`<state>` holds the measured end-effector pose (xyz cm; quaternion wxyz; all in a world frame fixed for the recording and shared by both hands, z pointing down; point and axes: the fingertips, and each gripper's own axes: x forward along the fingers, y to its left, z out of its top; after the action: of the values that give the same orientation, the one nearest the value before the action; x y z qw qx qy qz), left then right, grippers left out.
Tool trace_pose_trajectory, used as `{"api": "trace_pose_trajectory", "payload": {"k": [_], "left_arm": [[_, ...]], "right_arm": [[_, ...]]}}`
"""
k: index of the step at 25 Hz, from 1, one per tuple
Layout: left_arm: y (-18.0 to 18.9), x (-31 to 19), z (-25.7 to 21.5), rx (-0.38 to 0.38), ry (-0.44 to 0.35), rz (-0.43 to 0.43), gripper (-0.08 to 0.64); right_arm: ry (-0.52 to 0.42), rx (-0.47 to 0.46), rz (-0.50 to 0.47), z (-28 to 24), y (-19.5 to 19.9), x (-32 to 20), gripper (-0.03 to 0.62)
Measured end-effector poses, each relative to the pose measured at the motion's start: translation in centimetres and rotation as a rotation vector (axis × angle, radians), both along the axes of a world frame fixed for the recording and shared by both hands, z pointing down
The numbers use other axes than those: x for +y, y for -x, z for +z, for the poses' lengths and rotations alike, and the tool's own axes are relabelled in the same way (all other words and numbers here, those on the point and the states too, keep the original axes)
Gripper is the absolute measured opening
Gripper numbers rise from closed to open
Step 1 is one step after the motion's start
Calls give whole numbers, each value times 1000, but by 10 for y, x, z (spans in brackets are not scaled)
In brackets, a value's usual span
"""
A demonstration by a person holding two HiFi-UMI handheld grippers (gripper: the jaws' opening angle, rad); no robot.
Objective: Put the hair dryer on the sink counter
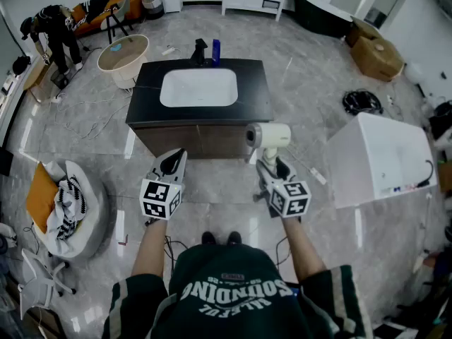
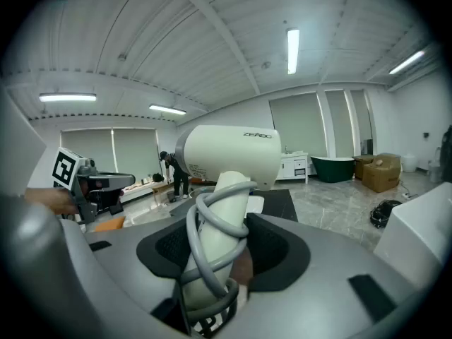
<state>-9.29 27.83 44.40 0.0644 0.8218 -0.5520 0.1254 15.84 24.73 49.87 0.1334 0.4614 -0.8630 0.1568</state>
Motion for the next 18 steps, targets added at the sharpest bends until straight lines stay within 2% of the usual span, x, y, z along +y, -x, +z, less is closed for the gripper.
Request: {"api": "trace_pose_trajectory", "payload": {"k": [18], "left_arm": [[33,-5,23,24,22,31,2]], "right_arm": [[14,-2,35,13,34,-1,209]]}}
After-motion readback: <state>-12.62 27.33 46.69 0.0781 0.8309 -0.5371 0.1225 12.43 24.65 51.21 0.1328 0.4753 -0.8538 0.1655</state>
